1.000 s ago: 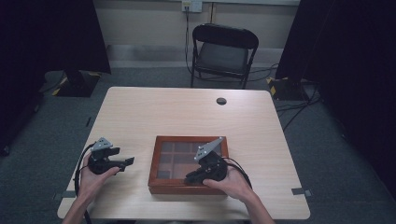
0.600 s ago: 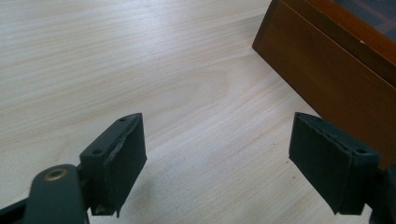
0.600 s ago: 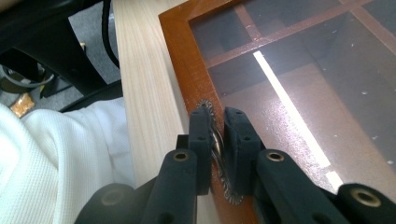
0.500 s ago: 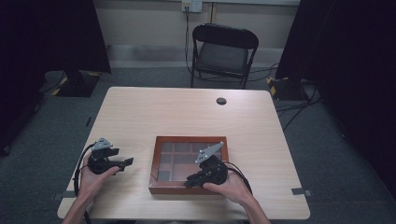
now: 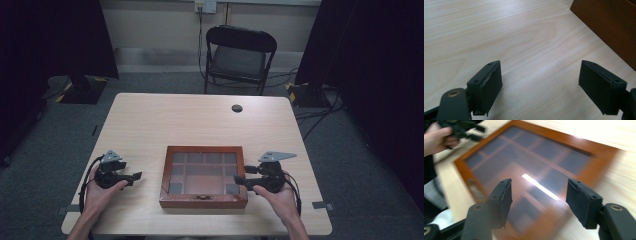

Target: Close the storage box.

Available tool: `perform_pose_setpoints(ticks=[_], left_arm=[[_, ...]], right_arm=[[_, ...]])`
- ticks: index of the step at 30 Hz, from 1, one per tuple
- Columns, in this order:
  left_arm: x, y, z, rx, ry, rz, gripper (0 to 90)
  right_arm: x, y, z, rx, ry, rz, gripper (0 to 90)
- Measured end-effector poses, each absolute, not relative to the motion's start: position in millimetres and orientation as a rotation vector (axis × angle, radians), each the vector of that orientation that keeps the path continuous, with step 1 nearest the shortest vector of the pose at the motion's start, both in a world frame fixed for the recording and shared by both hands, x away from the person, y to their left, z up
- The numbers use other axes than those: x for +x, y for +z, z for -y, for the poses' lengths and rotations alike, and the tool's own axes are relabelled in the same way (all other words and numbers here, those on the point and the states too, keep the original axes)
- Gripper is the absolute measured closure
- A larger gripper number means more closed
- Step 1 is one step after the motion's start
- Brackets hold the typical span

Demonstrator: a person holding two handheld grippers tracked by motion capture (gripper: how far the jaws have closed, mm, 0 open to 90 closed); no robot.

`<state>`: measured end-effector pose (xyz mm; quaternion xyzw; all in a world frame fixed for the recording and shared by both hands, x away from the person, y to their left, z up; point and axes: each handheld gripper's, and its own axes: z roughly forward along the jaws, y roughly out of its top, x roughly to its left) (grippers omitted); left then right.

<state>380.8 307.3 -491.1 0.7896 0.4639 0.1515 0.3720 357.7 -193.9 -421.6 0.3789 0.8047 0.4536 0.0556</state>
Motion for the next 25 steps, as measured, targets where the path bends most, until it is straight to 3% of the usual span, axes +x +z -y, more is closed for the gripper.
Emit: perform_pose_setpoints(ticks=[11, 14, 20, 23, 25], left_arm=[[381, -496, -303, 2.060, 0.423, -1.192, 18.5], [382, -498, -300, 2.065, 0.468, -1.186, 17.5], [383, -500, -297, 2.074, 0.505, -1.178, 14.9], [383, -502, -297, 2.067, 0.524, -1.173, 13.7], [383, -502, -297, 2.064, 0.524, -1.175, 13.5]], right_arm=[[358, -456, 248, 1.422, 1.049, -2.174, 18.1], [363, -472, 255, 1.497, 0.910, -2.098, 17.1], [367, -490, 255, 1.541, 0.770, -2.094, 14.6], [364, -497, 252, 1.553, 0.805, -2.011, 5.1], [363, -500, 253, 1.556, 0.820, -1.995, 3.4]])
